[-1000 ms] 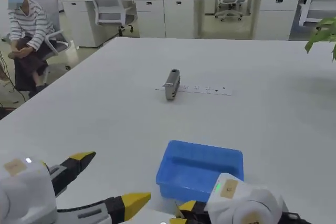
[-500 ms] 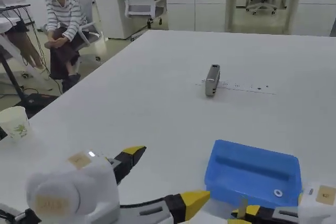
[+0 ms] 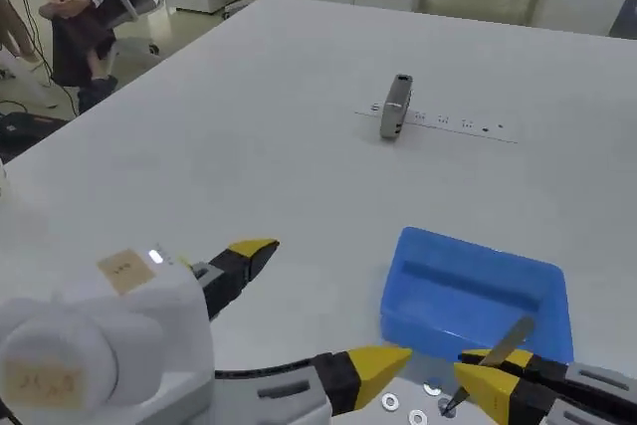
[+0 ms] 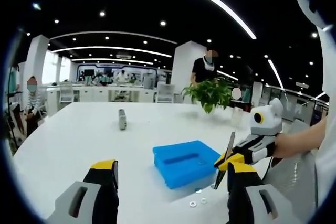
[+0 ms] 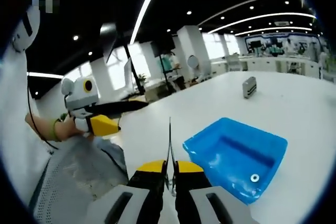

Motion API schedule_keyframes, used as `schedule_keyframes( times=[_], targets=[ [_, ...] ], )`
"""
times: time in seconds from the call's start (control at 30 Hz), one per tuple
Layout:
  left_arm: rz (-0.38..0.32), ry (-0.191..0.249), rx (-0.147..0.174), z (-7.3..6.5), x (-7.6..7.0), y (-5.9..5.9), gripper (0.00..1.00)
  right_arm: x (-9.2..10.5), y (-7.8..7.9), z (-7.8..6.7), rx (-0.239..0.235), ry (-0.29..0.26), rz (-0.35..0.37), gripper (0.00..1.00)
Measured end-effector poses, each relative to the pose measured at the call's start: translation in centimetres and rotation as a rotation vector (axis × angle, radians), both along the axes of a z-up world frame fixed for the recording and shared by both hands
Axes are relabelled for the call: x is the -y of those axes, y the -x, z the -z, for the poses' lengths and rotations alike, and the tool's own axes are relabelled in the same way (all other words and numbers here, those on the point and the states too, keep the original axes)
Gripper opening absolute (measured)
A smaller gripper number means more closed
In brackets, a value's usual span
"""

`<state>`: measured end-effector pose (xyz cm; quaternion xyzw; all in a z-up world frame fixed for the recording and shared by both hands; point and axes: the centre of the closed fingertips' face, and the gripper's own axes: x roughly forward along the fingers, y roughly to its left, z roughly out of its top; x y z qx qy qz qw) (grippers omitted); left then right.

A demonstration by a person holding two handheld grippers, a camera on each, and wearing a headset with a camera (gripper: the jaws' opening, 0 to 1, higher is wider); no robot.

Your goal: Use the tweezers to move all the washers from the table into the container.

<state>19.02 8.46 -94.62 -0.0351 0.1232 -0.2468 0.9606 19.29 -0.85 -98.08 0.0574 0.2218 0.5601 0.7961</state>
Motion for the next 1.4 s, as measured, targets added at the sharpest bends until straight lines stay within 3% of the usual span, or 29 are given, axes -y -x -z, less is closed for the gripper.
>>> schedule_keyframes(
  times=[0.1,0.2,0.4,0.5,0.93,1.4],
  targets=[
    [0.002,0.024,0.011,-0.4,0.0,0.0,0.87,1.0,-1.4,-1.4,-0.028,-0.042,0.078,0.03],
    [-0.008,0.037,0.011,-0.4,-0.2,-0.1,0.86,1.9,-2.8,-2.0,-0.029,-0.048,0.133,0.03],
    [-0.024,0.049,0.012,-0.6,-0.6,-0.2,0.86,3.0,-6.2,-1.7,-0.023,-0.028,0.224,0.03],
    [-0.022,0.063,0.021,-0.8,-0.5,-0.2,0.86,2.8,-6.9,-1.7,-0.025,-0.031,0.233,0.03],
    [-0.016,0.01,0.016,-0.4,-0.3,-0.3,0.86,2.8,-9.8,0.3,0.01,0.057,0.259,0.03],
    [-0.012,-0.004,0.018,-0.4,-0.2,-0.3,0.86,3.3,-11.2,2.9,0.002,0.14,0.249,0.03]
  ],
)
